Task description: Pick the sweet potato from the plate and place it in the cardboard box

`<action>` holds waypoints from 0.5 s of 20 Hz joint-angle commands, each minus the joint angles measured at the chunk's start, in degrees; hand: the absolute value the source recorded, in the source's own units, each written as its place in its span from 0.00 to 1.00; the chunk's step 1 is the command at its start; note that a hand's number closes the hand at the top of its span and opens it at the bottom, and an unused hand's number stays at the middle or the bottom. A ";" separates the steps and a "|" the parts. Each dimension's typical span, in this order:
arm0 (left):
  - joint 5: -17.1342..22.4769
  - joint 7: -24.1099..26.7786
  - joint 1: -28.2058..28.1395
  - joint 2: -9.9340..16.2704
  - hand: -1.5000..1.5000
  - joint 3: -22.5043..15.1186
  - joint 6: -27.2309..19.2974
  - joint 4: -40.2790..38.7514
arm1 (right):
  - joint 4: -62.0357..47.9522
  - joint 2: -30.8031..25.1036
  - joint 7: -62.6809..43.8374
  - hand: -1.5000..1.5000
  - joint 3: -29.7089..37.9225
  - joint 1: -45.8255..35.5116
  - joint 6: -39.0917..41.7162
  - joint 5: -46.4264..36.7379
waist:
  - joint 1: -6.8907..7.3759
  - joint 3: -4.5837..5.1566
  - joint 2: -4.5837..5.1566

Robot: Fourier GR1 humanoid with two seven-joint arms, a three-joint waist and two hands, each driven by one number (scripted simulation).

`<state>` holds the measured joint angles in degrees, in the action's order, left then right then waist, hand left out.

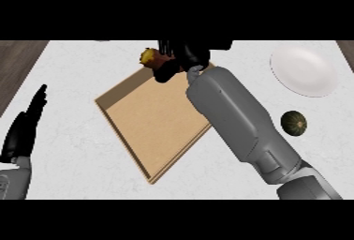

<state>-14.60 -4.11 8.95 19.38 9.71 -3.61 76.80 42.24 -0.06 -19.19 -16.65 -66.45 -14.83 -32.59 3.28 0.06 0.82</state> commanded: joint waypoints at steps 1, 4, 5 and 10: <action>-0.24 2.06 1.61 1.00 0.50 0.42 0.53 -2.27 | -11.20 0.05 0.85 1.00 -0.50 -4.66 -6.83 1.59 | 1.32 0.05 0.60; -1.47 0.84 2.89 -1.62 0.50 -2.28 -0.31 -1.22 | -14.78 0.06 0.00 0.00 0.59 -4.27 -5.98 7.46 | 2.60 0.02 1.07; -0.65 3.21 3.51 -0.40 0.50 -0.27 -0.16 -4.64 | -12.88 0.06 -0.45 0.00 -2.07 -2.18 -6.99 11.06 | 2.44 0.05 0.83; -1.45 0.89 5.32 -0.29 0.50 -1.73 0.88 -3.25 | -17.81 0.06 1.32 0.00 -2.92 -5.24 -8.83 15.55 | 3.81 0.03 1.16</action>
<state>-15.62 -3.69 12.22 18.76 8.31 -3.19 75.12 27.24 -0.01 -18.64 -18.04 -70.81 -21.13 -21.04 6.00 0.06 1.62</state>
